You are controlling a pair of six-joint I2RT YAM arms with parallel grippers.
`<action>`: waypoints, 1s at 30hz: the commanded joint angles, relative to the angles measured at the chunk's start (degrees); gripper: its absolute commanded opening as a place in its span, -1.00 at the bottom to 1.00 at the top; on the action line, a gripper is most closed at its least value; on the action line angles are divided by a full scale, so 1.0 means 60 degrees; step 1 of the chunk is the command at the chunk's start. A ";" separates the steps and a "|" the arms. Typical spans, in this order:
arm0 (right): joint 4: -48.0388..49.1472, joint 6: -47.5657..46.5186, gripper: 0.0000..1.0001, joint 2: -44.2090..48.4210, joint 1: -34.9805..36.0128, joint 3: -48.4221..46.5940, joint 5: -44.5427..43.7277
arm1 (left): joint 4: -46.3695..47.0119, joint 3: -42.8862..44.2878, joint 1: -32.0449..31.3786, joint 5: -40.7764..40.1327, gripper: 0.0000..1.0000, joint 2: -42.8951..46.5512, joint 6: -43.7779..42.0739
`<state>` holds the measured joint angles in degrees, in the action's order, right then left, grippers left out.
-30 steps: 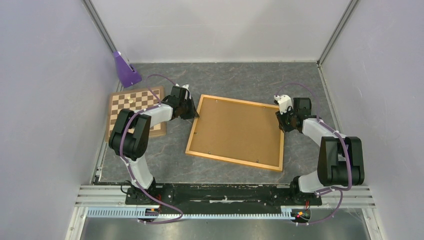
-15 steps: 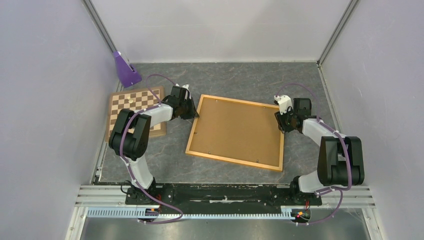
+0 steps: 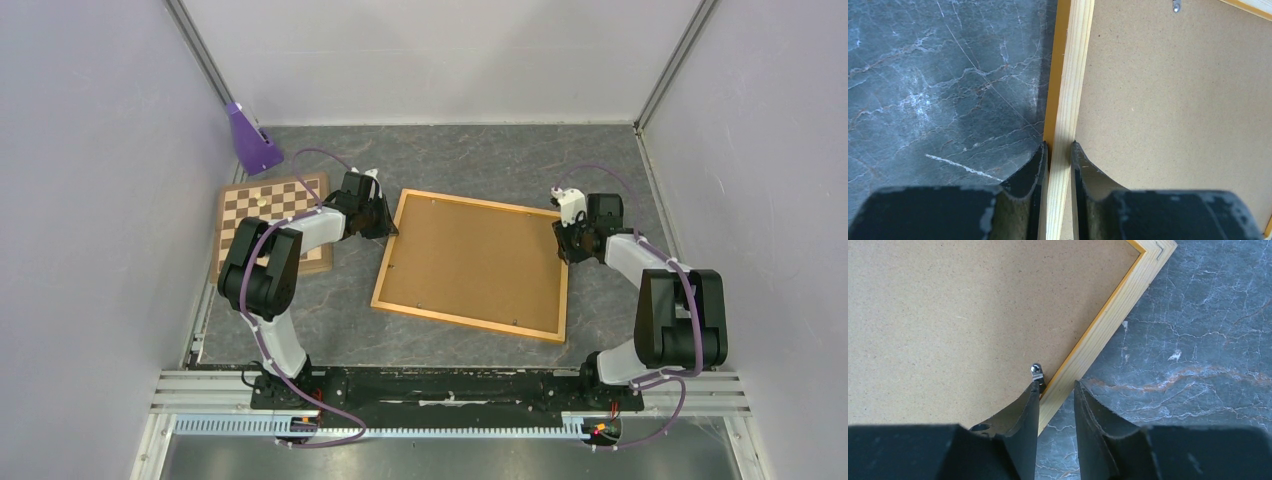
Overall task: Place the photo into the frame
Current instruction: Adjust the photo frame at the center of the board, then install the photo frame at the center of the board.
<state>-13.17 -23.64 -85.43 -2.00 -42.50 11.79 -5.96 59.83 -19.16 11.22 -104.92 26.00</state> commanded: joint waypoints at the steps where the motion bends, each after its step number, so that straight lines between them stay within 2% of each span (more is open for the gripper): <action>1: 0.0072 0.0079 -0.59 -0.0267 0.0126 0.0587 0.0169 | -0.0619 -0.0097 -0.0297 0.0587 -0.95 -0.0515 -0.0053; 9: 0.1095 0.0120 -0.70 0.0590 0.0128 0.1383 -0.0116 | -0.0637 -0.0114 -0.0328 0.0522 -0.95 -0.0499 -0.0094; 19: 0.1917 -0.0635 -0.80 0.1006 0.0128 0.2088 0.0117 | -0.0634 -0.0085 -0.0352 0.0598 -0.96 -0.0592 -0.0121; 30: 0.2125 -0.1445 -0.87 0.0758 0.0128 0.2341 0.1097 | -0.0648 -0.0055 -0.0367 0.0635 -0.96 -0.0632 -0.0124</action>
<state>3.01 -28.38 -78.70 -1.74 -30.87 12.62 -6.33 60.31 -19.16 11.94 -105.30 25.56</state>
